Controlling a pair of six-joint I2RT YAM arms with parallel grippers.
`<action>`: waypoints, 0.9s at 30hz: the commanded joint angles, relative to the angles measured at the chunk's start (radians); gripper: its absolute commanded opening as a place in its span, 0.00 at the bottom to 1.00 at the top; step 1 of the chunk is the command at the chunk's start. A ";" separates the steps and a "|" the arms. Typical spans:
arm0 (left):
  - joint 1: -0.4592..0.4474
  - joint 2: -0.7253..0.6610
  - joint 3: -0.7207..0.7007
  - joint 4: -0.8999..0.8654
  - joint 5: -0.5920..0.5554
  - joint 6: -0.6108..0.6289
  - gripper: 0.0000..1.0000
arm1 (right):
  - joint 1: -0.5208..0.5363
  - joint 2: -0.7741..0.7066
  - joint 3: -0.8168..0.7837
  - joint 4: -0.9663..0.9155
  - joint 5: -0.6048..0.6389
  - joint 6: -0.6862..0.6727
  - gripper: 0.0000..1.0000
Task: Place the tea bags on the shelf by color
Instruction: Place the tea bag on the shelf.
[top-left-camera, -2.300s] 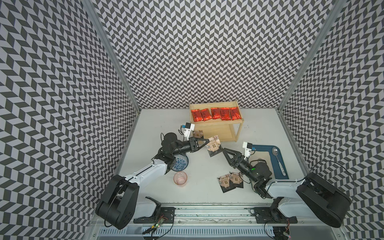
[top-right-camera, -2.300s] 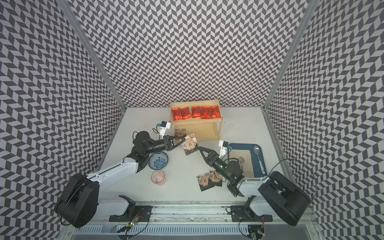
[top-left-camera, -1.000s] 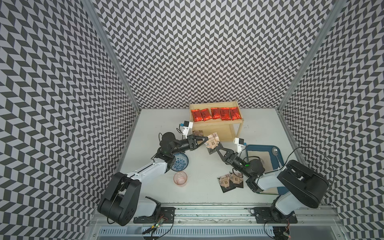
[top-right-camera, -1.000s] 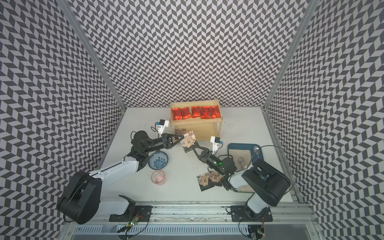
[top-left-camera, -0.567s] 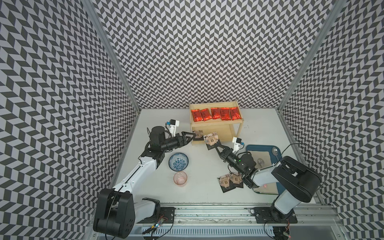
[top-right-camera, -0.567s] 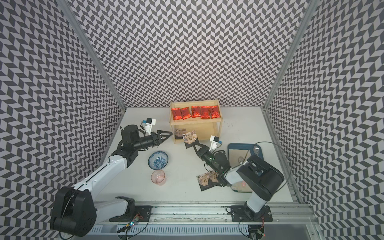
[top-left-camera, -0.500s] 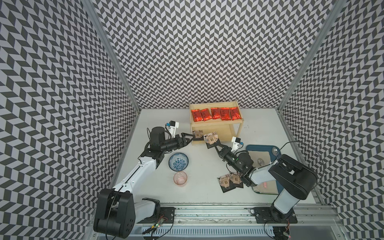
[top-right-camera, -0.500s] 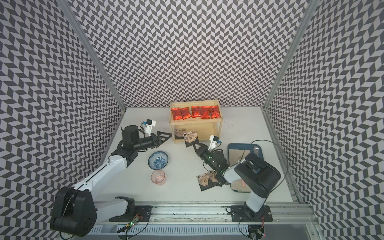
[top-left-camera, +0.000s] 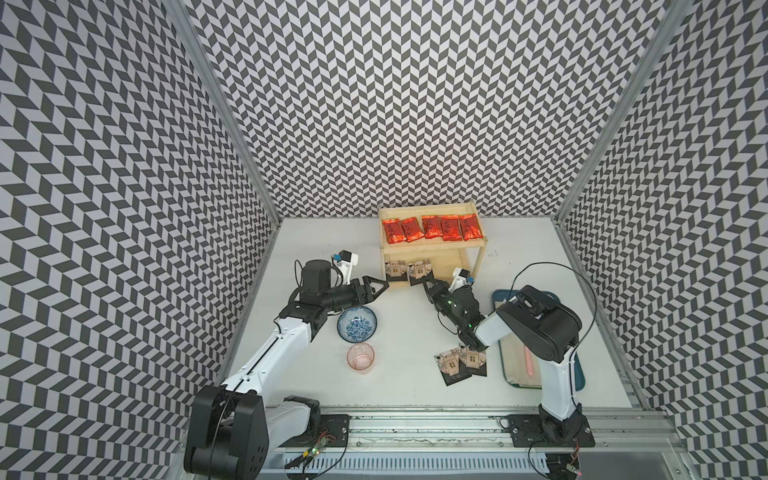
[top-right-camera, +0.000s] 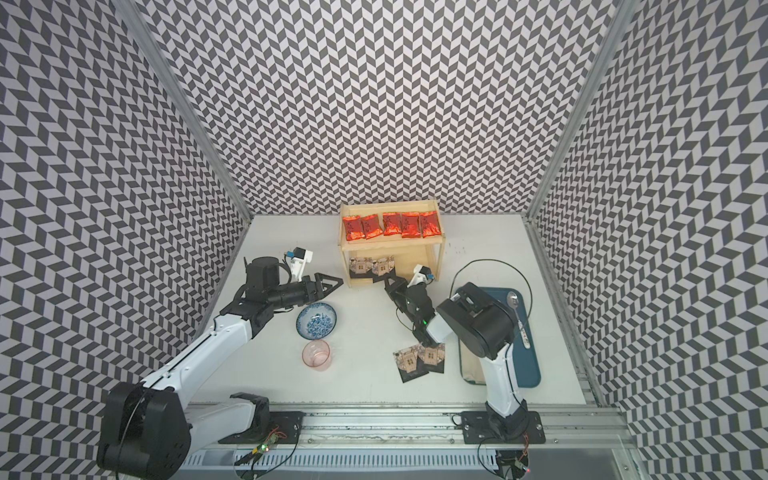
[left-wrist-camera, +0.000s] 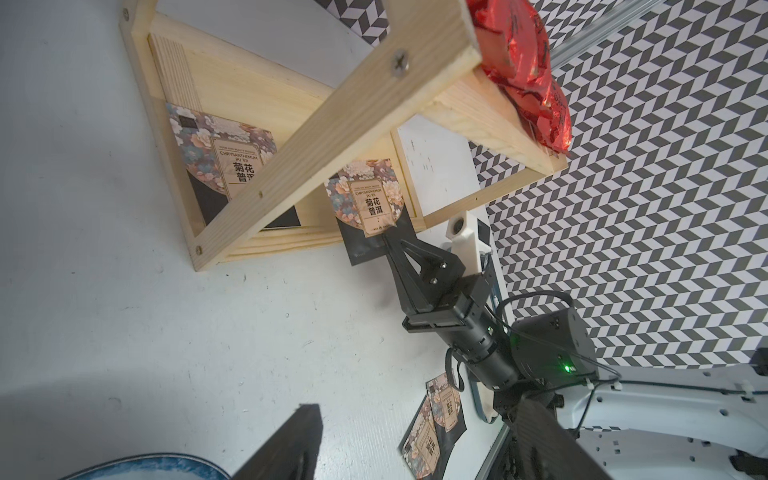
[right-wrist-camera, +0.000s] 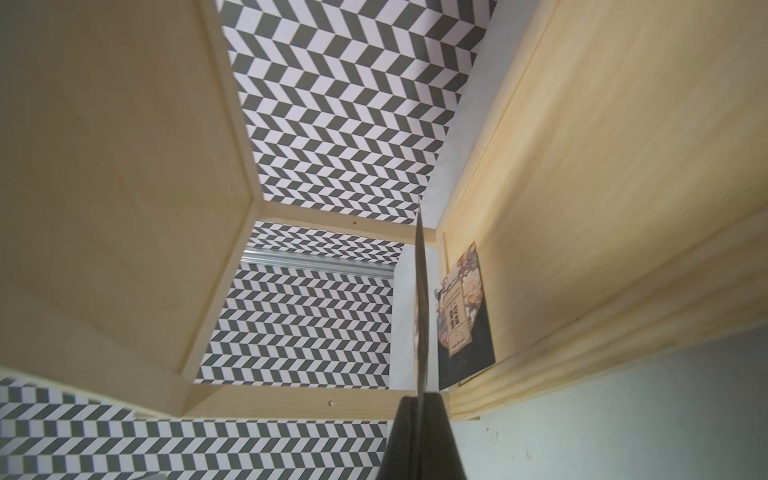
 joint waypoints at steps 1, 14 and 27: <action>0.002 -0.005 -0.006 -0.004 0.007 0.025 0.79 | -0.012 0.036 0.058 -0.007 -0.019 0.003 0.04; 0.003 -0.006 -0.005 -0.008 0.016 0.025 0.78 | -0.021 0.090 0.187 -0.159 -0.027 0.006 0.07; 0.003 -0.008 -0.008 -0.004 0.023 0.024 0.78 | -0.029 0.103 0.220 -0.214 -0.009 0.008 0.10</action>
